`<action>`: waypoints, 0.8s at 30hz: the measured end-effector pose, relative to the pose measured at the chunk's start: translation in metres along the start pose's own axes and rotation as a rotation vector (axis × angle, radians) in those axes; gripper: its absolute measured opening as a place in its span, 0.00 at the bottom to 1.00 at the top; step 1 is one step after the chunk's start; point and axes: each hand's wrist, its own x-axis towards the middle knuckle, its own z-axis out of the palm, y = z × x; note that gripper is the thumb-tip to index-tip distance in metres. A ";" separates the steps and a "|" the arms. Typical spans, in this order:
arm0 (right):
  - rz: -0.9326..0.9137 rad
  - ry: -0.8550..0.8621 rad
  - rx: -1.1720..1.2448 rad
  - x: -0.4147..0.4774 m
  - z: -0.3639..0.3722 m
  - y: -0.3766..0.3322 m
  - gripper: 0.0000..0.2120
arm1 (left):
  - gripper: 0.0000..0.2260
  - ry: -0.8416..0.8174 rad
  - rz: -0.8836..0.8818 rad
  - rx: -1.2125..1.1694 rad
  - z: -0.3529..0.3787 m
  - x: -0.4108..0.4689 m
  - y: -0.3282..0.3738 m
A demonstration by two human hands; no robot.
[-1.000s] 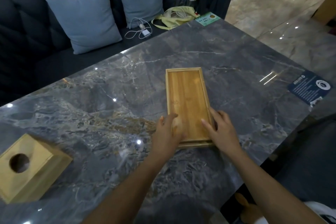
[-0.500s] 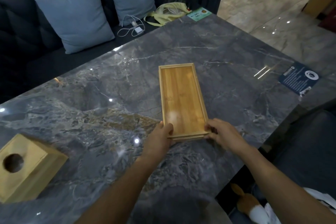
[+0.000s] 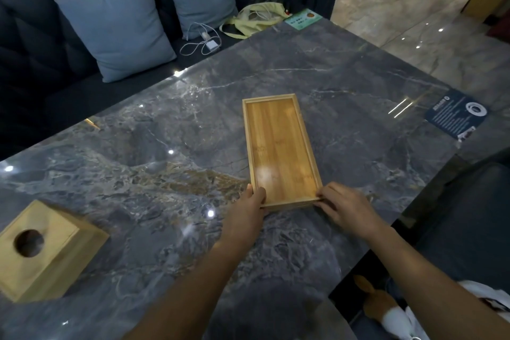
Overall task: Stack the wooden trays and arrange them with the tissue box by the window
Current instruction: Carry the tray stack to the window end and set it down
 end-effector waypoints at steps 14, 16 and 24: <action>0.811 0.217 0.813 0.026 0.004 0.013 0.15 | 0.34 0.067 -0.454 -0.704 -0.012 0.024 -0.011; 0.858 0.168 0.880 0.044 0.007 0.015 0.19 | 0.33 0.068 -0.523 -0.833 -0.017 0.042 -0.010; 0.804 0.002 1.095 0.084 0.020 0.002 0.23 | 0.28 -0.073 -0.581 -1.082 -0.012 0.077 0.002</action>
